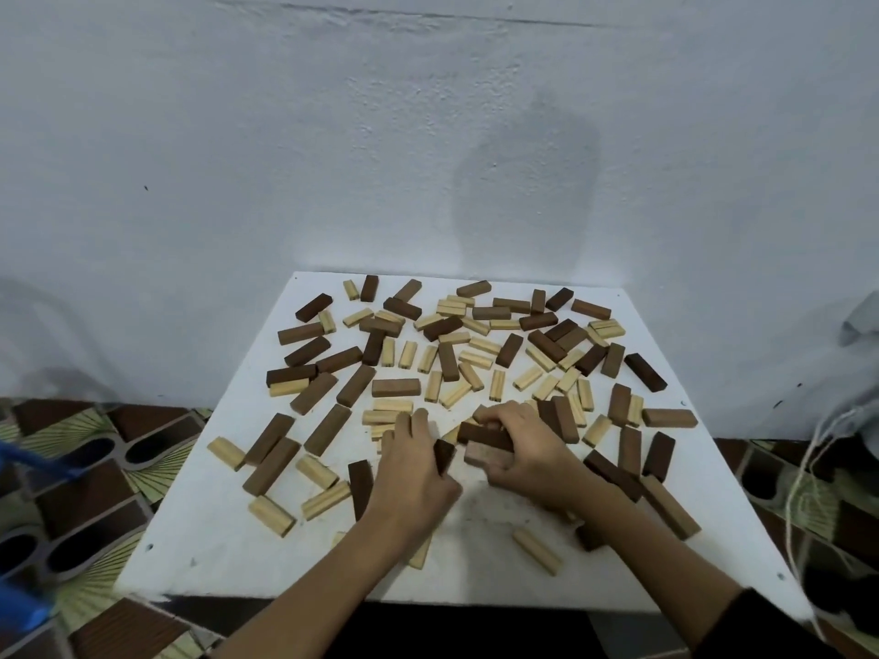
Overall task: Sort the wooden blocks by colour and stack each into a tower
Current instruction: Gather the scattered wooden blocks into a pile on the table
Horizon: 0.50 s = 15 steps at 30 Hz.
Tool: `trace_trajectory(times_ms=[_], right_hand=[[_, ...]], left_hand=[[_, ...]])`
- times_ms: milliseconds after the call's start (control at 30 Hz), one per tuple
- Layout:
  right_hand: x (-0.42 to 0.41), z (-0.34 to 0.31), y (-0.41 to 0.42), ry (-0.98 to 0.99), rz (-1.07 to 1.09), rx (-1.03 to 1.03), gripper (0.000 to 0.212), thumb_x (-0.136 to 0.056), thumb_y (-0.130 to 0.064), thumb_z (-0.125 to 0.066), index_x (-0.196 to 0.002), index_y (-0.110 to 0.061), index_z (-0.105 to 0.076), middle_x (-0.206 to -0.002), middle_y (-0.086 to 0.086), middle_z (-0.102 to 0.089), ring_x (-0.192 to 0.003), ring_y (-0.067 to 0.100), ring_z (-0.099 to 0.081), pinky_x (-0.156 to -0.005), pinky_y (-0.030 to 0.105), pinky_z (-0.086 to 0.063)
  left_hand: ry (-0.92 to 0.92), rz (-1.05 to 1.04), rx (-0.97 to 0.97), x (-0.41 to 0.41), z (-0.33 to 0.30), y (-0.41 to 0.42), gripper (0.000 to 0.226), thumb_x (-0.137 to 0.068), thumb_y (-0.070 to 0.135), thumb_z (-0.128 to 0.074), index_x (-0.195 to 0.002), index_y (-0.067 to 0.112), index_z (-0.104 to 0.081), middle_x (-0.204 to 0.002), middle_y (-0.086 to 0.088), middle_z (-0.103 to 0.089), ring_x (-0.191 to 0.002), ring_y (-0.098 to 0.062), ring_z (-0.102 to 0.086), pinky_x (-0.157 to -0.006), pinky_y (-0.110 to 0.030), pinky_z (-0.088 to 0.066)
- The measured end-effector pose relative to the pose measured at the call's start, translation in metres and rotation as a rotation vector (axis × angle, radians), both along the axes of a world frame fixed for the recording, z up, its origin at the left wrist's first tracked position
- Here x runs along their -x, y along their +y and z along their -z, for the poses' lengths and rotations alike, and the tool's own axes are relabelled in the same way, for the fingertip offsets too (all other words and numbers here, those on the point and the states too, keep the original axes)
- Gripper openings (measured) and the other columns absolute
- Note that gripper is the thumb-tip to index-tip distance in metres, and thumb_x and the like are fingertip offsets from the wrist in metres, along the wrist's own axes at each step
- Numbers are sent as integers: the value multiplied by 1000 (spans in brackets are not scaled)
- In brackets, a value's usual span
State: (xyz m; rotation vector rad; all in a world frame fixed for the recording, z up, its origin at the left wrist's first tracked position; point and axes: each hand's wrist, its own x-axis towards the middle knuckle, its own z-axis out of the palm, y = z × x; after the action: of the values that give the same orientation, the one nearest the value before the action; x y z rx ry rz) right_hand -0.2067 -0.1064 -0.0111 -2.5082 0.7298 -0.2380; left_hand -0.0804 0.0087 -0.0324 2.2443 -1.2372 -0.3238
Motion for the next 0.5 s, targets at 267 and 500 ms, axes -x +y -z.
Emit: trace_trajectory(times_ms=[267,500], right_hand=[[-45,-4,-86,-95,313,40,51,-74,-23,-71,-119,-8,-51,-112,6,-50,-108,22,-45,-85,28,-40],[-71,13,-115,-31,412,186,51,-85,-31,-63,-128,-8,-47,-125,11,-48,-117,28,-41,-94,39,-39]], left_hand=[[-58,6,106,-40,-23,-98,73,-79,21,-70,-139,5,-30,-133,-15,-39,-121,-28,-38,-99,-35,-37],[-47,85,79,-60,-11,-134,62,-83,21,-65,-136,9,-35,-136,-12,-39,-124,-28,-39,-98,-36,-39]])
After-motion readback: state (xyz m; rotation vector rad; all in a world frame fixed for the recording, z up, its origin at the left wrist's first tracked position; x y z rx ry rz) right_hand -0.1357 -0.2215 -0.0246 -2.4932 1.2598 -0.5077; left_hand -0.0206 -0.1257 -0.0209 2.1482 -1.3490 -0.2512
